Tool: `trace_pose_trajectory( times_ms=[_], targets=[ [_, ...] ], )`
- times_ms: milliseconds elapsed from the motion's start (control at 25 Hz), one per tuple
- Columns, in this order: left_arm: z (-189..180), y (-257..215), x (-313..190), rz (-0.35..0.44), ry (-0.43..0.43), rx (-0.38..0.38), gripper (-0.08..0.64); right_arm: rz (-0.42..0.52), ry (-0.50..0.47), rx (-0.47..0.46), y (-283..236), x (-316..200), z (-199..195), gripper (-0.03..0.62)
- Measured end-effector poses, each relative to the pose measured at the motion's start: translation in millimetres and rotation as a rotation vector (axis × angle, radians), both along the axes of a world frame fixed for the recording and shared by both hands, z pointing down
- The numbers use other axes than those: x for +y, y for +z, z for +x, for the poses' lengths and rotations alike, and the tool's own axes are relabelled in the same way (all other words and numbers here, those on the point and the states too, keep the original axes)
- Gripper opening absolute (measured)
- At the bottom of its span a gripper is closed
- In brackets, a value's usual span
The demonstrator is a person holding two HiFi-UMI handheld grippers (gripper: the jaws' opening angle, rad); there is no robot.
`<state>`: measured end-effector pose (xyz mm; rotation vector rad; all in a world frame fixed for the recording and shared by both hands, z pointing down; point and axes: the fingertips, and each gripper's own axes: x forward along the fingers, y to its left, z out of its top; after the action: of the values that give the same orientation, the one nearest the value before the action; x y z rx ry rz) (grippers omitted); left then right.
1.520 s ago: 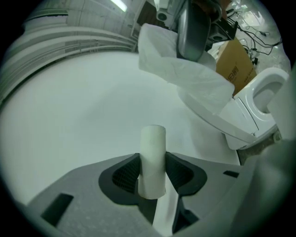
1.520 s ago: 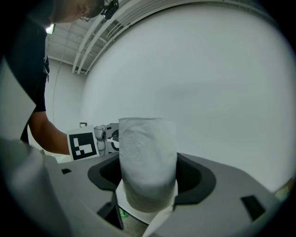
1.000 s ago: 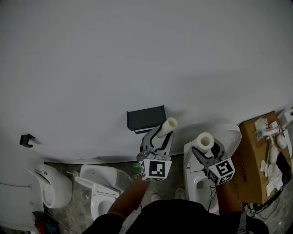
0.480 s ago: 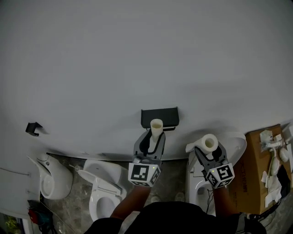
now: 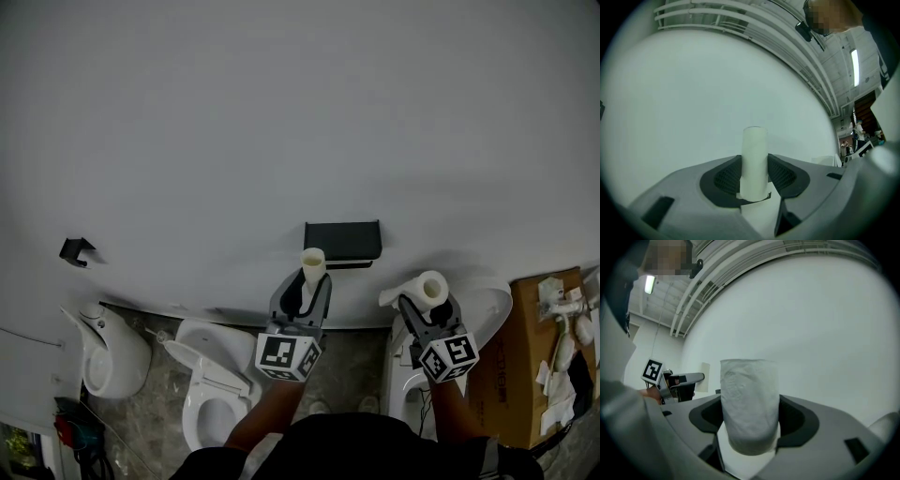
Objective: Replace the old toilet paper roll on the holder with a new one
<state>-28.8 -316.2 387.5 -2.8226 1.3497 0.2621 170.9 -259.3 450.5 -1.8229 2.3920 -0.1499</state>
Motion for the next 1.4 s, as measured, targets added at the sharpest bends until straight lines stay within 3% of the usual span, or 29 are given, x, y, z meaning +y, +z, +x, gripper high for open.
trace_pose_trajectory(
  times_ms=[280, 600, 720, 1000, 1400],
  targets=[
    [-12, 14, 1, -0.029, -0.019, -0.029, 0.172, -0.041, 0.012, -0.317, 13, -24, 11, 0.316],
    [-26, 21, 0, -0.045, -0.042, -0.044, 0.172, -0.153, 0.084, -0.981, 55, -51, 34, 0.316],
    [-27, 24, -1, -0.051, -0.043, -0.054, 0.172, -0.196, 0.125, -1.165, 74, -60, 38, 0.316],
    [-25, 29, -2, -0.058, -0.038, -0.061, 0.172, -0.205, 0.146, -1.347, 79, -80, 33, 0.316],
    [-32, 32, -4, -0.063, -0.050, -0.069, 0.172, -0.220, 0.199, -1.431, 90, -105, 21, 0.316]
  ],
)
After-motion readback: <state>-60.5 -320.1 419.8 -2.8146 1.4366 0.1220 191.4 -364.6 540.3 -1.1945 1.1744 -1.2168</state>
